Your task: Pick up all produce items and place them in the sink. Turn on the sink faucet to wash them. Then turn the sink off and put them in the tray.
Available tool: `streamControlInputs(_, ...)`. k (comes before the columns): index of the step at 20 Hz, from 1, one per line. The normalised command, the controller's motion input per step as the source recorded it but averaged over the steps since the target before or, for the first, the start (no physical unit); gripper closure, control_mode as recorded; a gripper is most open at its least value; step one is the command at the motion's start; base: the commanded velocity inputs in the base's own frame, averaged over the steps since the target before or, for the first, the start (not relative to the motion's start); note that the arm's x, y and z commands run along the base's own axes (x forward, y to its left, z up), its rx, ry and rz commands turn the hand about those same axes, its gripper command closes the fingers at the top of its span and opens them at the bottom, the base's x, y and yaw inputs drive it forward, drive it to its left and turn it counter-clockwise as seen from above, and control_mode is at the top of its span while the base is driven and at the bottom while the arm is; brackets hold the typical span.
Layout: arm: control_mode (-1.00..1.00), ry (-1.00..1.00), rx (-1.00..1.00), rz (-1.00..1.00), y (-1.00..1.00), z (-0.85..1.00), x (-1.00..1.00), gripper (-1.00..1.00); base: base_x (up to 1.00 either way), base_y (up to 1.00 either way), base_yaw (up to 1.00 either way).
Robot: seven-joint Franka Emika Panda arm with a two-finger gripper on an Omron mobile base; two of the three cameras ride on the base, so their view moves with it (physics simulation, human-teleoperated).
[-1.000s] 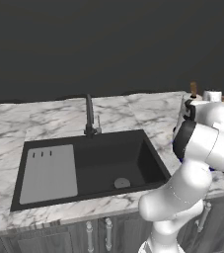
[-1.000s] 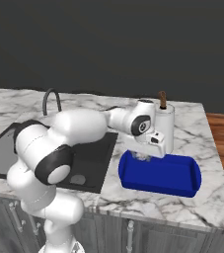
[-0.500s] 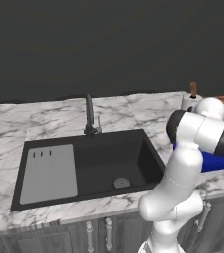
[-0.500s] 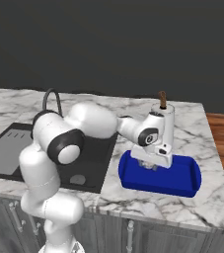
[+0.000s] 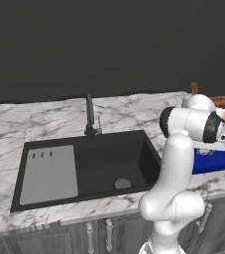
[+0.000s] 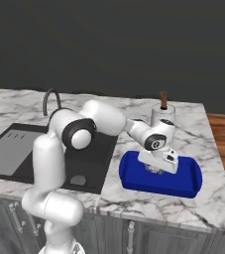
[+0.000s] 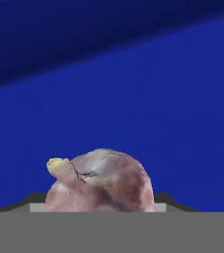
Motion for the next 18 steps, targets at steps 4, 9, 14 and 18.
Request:
streamControlInputs(4, -1.0, 0.0, 0.01, 0.0, -0.08, -0.24, 0.0, -1.0, 0.0, 0.0, 0.0)
streamControlInputs(9, -1.0, -0.01, 0.0, 0.0, 0.0, 0.0, -0.06, -1.0, 0.0, 0.0, 0.0)
streamControlInputs(14, -1.0, -0.06, -0.02, 0.0, 0.0, 0.32, -0.19, -1.0, 0.0, 0.0, 0.0)
streamControlInputs(18, -1.0, -0.09, -0.03, 0.0, 0.0, 0.65, -0.27, -1.0, 0.0, 0.0, 0.0)
